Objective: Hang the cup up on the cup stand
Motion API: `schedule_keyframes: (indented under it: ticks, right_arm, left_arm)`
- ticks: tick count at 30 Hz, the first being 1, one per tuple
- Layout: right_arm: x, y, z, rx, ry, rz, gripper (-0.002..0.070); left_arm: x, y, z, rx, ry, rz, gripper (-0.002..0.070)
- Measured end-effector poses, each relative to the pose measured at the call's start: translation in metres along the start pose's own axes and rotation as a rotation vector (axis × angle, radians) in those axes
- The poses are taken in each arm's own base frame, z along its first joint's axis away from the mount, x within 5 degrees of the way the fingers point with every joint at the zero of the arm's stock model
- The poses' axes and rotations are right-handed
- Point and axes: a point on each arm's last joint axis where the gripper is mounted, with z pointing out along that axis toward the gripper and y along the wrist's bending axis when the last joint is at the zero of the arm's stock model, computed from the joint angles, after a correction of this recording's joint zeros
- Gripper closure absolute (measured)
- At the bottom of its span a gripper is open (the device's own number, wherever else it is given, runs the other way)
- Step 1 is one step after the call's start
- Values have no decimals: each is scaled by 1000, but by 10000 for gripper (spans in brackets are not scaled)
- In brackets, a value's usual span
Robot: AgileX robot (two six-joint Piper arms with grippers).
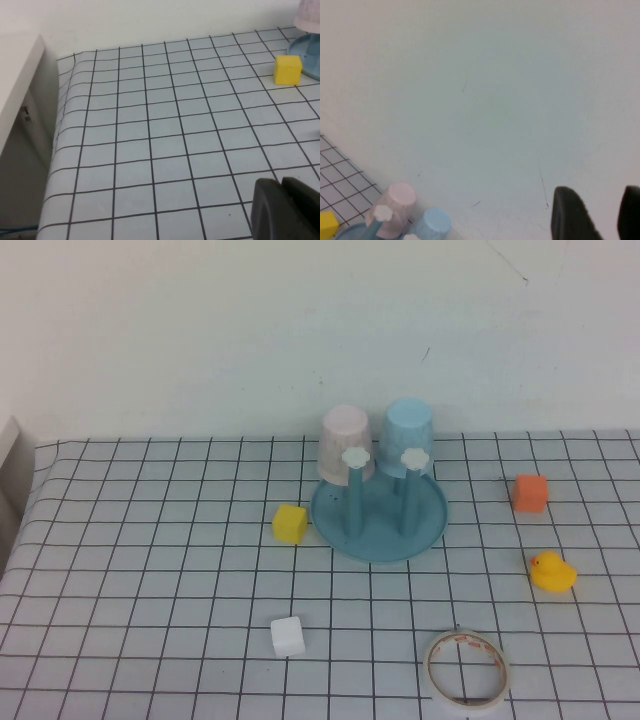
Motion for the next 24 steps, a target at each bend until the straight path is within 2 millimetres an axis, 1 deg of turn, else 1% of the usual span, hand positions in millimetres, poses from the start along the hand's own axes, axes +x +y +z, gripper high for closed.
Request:
schedule_keyframes:
  ticks: [6,21,24]
  right_arm:
    - [0,0,0,0,0,0,460]
    - [0,0,0,-1,-2,1,460]
    - [1,-4,-8,6,-21,13,460]
  left_arm:
    - [0,1,0,-11,-1,37,676]
    - [0,1,0,-12,-1,52,676]
    - [0,1,0,-12,-1,52,676]
